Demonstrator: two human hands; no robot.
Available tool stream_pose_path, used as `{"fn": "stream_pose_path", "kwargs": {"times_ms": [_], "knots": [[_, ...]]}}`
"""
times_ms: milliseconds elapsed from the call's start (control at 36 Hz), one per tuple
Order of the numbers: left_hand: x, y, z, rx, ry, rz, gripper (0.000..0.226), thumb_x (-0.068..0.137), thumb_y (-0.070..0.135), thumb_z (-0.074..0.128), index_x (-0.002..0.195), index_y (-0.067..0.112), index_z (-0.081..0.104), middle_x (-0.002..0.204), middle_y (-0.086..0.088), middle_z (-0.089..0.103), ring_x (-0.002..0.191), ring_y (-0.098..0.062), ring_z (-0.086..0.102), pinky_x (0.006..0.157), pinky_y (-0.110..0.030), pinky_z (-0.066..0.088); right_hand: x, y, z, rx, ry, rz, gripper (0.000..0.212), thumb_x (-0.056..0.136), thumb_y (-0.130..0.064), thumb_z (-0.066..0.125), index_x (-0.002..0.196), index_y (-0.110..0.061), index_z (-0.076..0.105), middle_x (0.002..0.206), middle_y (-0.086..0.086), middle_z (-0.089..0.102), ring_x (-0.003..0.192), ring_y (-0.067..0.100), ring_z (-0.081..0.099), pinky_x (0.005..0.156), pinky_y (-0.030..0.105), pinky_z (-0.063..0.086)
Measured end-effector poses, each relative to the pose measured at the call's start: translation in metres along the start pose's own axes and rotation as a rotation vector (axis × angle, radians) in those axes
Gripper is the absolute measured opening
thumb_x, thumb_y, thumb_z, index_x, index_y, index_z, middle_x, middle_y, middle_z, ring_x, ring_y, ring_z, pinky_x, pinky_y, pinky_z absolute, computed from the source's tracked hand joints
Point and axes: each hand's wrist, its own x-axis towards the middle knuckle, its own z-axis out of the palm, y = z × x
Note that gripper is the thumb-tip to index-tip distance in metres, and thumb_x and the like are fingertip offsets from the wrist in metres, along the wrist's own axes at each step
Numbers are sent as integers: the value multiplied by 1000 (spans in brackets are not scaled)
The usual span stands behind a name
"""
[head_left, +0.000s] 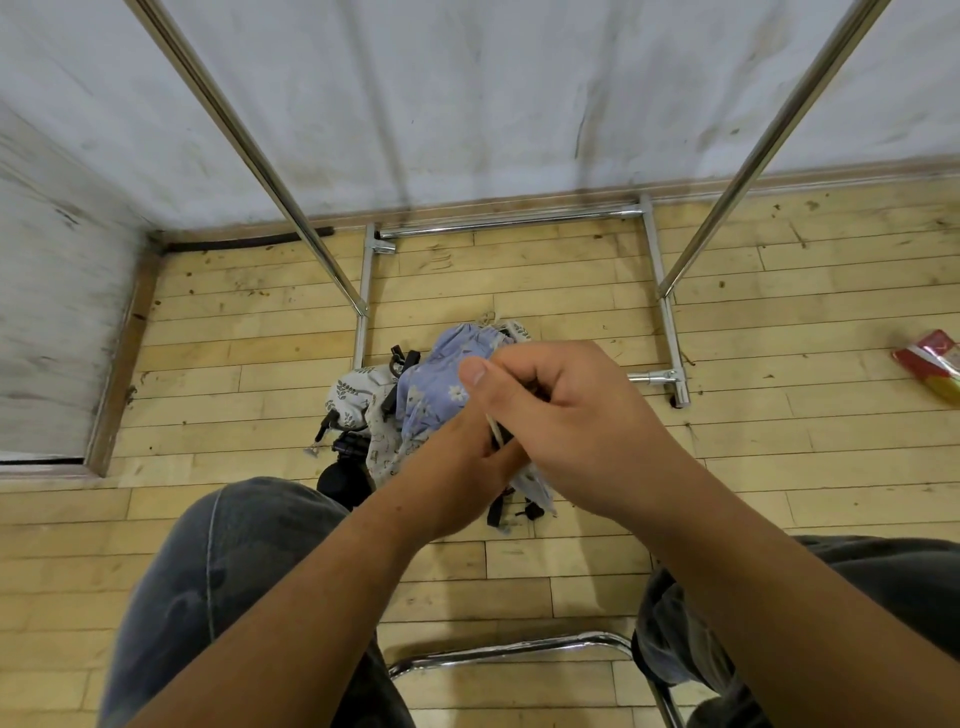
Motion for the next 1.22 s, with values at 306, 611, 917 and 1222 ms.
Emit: {"fn": "stream_pose_path", "kwargs": {"times_ms": [306, 611, 917, 1222], "knots": [[-4, 6, -20, -241, 65, 58, 25, 96, 25, 66, 115, 38, 55, 104, 27, 65, 103, 11, 62, 81, -9, 47, 4, -22, -15, -180, -181, 101, 40, 105, -39, 51, 79, -14, 68, 73, -1, 67, 60, -1, 56, 60, 12, 44], [-40, 9, -62, -254, 184, 167, 13, 103, 16, 61, 113, 14, 69, 103, 3, 72, 98, -15, 69, 83, -30, 54, -3, -45, -7, -313, -176, 81, 38, 107, -40, 47, 78, -26, 68, 71, -12, 65, 64, 1, 59, 63, 18, 44], [-58, 60, -124, -107, 261, 213, 18, 104, 39, 57, 97, 32, 72, 86, 12, 71, 80, -4, 65, 74, -28, 53, -5, -105, -18, -450, -48, 17, 26, 101, -34, 57, 79, -27, 69, 55, -20, 52, 53, -1, 47, 52, 11, 37], [-79, 99, -184, -30, 406, 298, 14, 100, 44, 62, 104, 39, 74, 98, 25, 74, 96, 10, 67, 84, -16, 49, 0, -183, -28, -595, 61, -57, 26, 97, -40, 62, 77, -24, 70, 52, -20, 51, 51, 0, 47, 55, 17, 33]]}}
